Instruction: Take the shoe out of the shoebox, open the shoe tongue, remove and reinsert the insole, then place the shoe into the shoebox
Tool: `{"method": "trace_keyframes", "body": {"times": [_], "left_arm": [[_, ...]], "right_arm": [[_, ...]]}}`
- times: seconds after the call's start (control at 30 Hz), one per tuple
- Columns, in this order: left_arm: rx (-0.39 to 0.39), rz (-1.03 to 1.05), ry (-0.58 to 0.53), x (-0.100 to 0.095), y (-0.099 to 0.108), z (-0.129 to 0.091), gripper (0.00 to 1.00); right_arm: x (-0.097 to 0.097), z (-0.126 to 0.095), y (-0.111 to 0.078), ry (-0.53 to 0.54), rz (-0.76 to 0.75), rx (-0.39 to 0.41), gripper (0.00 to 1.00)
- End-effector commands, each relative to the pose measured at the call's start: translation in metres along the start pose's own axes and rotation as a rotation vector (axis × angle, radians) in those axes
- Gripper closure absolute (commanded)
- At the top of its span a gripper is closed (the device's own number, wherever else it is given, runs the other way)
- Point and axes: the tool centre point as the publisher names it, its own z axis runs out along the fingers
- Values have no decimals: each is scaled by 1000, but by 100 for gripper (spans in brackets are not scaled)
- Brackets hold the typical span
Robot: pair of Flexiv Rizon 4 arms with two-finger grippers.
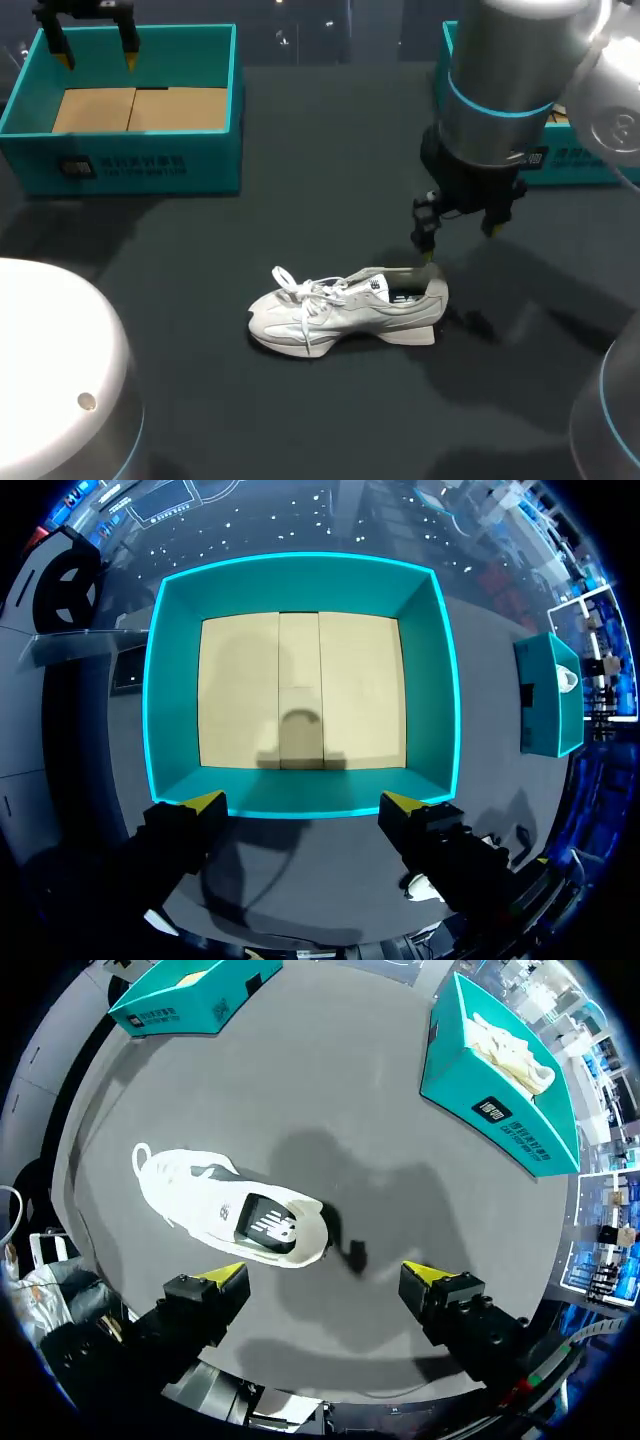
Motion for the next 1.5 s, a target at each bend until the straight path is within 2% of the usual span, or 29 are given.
{"method": "trace_keyframes", "body": {"times": [0.03, 0.07, 0.17, 0.37, 0.4, 0.43, 0.8, 0.87, 0.97, 1.17, 1.23, 1.27, 1.5], "left_arm": [[0, 0, 0, 0, 0, 0, 0], [0, 0, 0, 0, 0, 0, 0], [0, 0, 0, 0, 0, 0, 0], [0, 0, 0, 0, 0, 0, 0], [0, 0, 0, 0, 0, 0, 0], [0, 0, 0, 0, 0, 0, 0], [0, 0, 0, 0, 0, 0, 0], [0, 0, 0, 0, 0, 0, 0], [0, 0, 0, 0, 0, 0, 0], [0, 0, 0, 0, 0, 0, 0], [0, 0, 0, 0, 0, 0, 0], [0, 0, 0, 0, 0, 0, 0], [0, 0, 0, 0, 0, 0, 0]], "right_arm": [[-16, 1, -13, 256, -65, -85, 0], [-19, 1, -18, 306, -131, -144, 0], [-33, 4, -29, 367, -249, -284, 0], [-54, 11, -44, 427, -463, -519, 0], [-58, 14, -45, 438, -474, -538, 0], [-61, 18, -45, 463, -524, -507, 0], [-61, 18, -45, 463, -524, -507, 0], [-68, 27, -49, 504, -587, -602, 0], [-83, 37, -60, 464, -637, -762, 0], [-111, 68, -71, 456, -668, -946, 0], [-121, 79, -73, 482, -677, -1012, 0], [-126, 85, -73, 523, -669, -1022, 0], [-126, 85, -73, 523, -669, -1022, 0]]}}
